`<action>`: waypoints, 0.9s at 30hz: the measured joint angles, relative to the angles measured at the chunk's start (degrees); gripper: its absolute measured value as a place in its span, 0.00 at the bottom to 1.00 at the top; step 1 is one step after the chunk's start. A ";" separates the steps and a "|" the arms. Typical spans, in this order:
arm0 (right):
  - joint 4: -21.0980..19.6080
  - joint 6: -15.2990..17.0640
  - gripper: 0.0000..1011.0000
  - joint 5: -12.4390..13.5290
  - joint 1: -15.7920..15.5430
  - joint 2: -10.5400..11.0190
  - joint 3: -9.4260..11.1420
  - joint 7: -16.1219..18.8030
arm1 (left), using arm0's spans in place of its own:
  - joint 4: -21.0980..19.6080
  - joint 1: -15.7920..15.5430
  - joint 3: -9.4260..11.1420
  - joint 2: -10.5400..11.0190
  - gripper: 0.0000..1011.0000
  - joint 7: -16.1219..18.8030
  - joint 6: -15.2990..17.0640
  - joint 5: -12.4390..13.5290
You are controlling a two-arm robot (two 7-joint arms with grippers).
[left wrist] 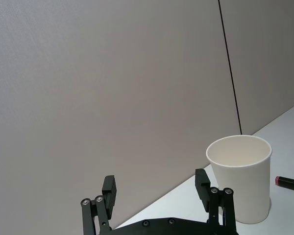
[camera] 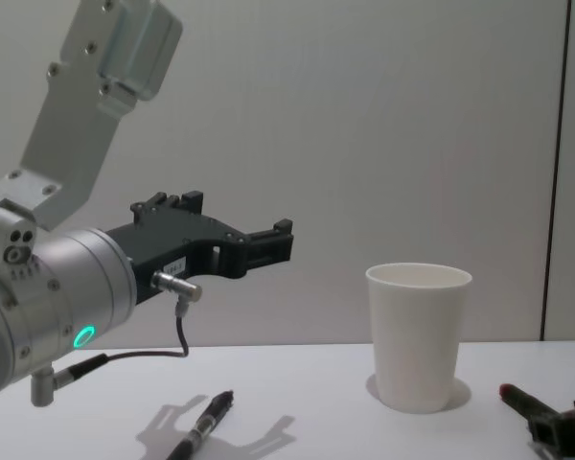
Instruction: Place the pen into the pen holder.
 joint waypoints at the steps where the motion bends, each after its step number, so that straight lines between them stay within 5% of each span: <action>1: 0.01 0.01 0.45 0.03 0.00 -0.01 0.02 -0.04 | 0.00 0.00 0.00 0.00 0.99 0.00 0.00 0.00; 27: 0.06 0.16 0.27 0.20 -0.05 -0.08 0.15 -0.50 | 0.00 0.00 0.00 0.00 0.99 0.00 0.00 0.00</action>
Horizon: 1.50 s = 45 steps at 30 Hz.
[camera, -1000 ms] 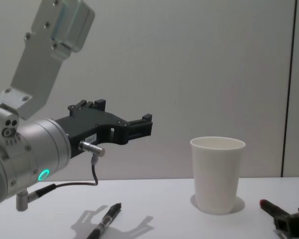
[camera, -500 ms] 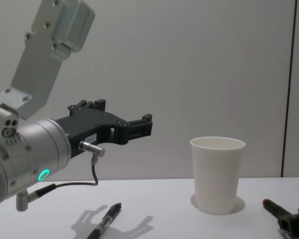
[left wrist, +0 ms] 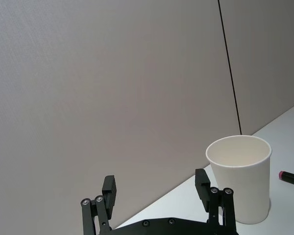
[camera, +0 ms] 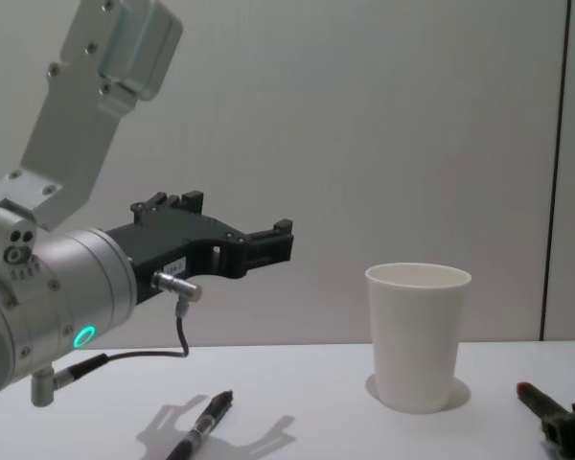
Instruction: Place the pen into the pen holder.
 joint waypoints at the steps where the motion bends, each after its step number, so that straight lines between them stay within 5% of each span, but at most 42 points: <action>1: 0.00 0.00 0.27 0.00 0.00 0.00 0.00 -0.01 | 0.00 0.00 0.00 0.00 0.99 0.00 0.00 0.00; 22: 0.12 -0.77 0.18 -0.08 -0.10 -0.01 0.01 0.10 | 0.00 0.00 0.00 0.00 0.99 0.00 0.00 0.00; 34: 0.42 -7.96 0.18 -0.84 -0.20 0.09 0.23 1.74 | 0.00 0.00 0.00 0.00 0.99 0.00 0.00 0.00; 45: 0.86 -17.87 0.18 -1.21 0.10 0.29 0.67 4.19 | 0.00 0.00 0.00 0.00 0.99 0.00 0.00 0.00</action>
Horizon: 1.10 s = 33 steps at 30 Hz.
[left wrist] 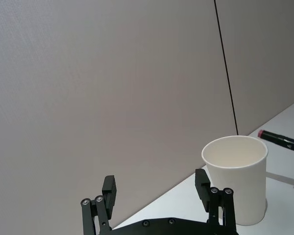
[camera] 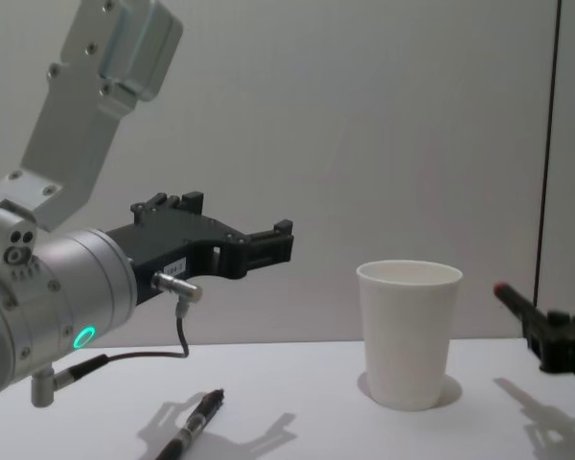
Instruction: Place the pen into the pen holder.
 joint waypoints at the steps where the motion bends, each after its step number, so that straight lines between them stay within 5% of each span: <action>1: 0.07 -0.65 0.18 0.00 0.05 0.00 0.03 0.15 | 0.00 0.00 0.00 0.00 0.99 0.00 0.00 0.00; 20: 4.64 -18.47 0.18 0.35 5.20 -1.21 1.01 5.92 | 0.00 0.00 0.00 0.00 0.99 0.00 0.00 0.00; 33: 10.54 -25.68 0.18 -1.09 10.84 -3.29 0.78 9.55 | 0.00 0.00 0.00 0.00 0.99 0.00 0.00 0.00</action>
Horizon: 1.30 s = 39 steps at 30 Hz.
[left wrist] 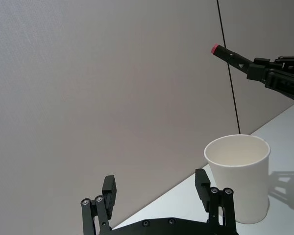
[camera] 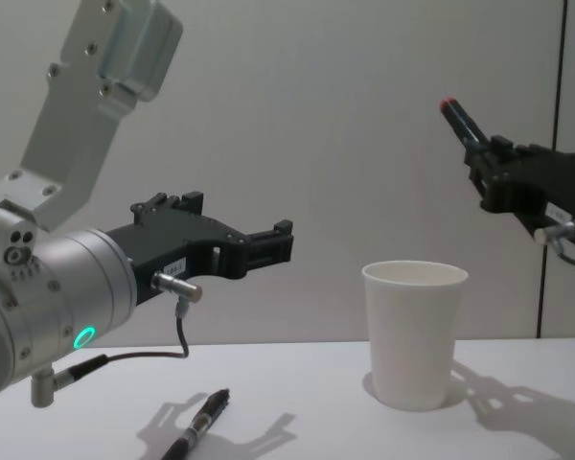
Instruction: Place the pen into the pen holder.
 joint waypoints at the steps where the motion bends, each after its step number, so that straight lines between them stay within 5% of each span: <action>1: 0.76 -0.52 0.18 -0.25 0.55 -0.21 -0.08 0.32 | 0.00 0.00 0.00 0.00 0.99 0.00 0.00 0.00; 39: 21.09 -11.95 0.18 -5.85 11.99 -6.06 -2.75 2.17 | 0.00 0.00 0.00 0.00 0.99 0.00 0.00 0.00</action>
